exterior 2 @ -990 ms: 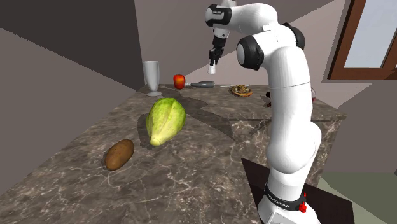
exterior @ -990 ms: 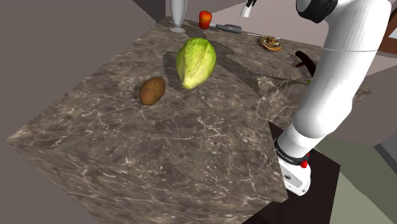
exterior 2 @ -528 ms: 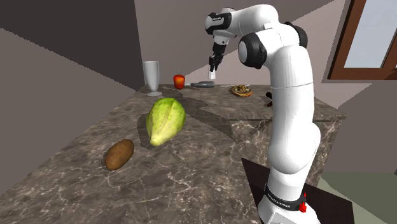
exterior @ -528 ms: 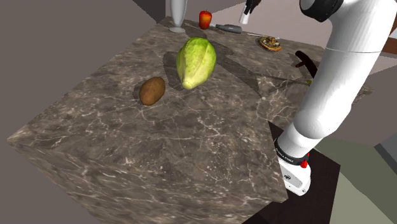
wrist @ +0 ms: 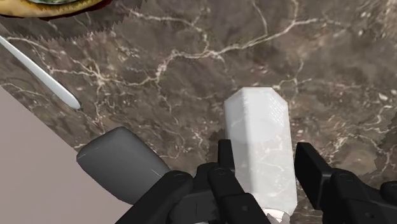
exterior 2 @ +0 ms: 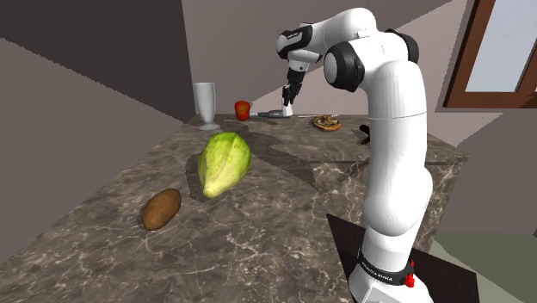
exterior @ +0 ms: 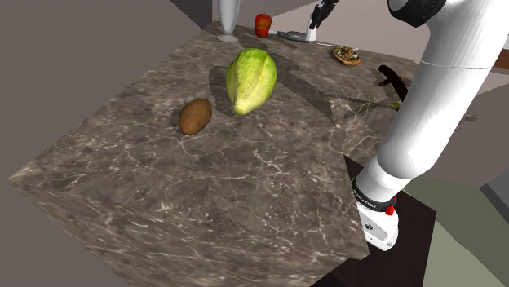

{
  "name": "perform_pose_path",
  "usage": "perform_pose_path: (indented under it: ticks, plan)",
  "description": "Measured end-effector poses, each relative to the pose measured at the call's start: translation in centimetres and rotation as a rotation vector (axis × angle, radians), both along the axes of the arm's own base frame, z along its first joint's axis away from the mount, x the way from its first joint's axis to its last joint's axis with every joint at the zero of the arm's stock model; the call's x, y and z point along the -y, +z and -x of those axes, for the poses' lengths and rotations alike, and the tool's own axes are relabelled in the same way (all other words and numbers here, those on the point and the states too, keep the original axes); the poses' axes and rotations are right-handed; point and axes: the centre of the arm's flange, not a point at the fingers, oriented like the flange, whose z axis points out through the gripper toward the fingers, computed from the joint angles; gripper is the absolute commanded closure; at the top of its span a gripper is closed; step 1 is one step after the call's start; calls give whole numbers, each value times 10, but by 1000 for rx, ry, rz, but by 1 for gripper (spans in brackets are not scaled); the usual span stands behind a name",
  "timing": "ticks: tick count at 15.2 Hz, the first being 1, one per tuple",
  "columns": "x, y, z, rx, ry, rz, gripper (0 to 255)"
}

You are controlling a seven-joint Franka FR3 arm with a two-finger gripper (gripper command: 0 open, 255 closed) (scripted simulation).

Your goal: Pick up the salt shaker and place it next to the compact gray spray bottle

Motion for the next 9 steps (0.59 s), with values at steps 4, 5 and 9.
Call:
perform_pose_path:
  ticks: [4,5,9]
  plan:
    - [-1,-20,0,0,0,0,255]
    - [-1,-25,0,0,0,0,255]
    - [-1,-46,0,0,0,0,255]
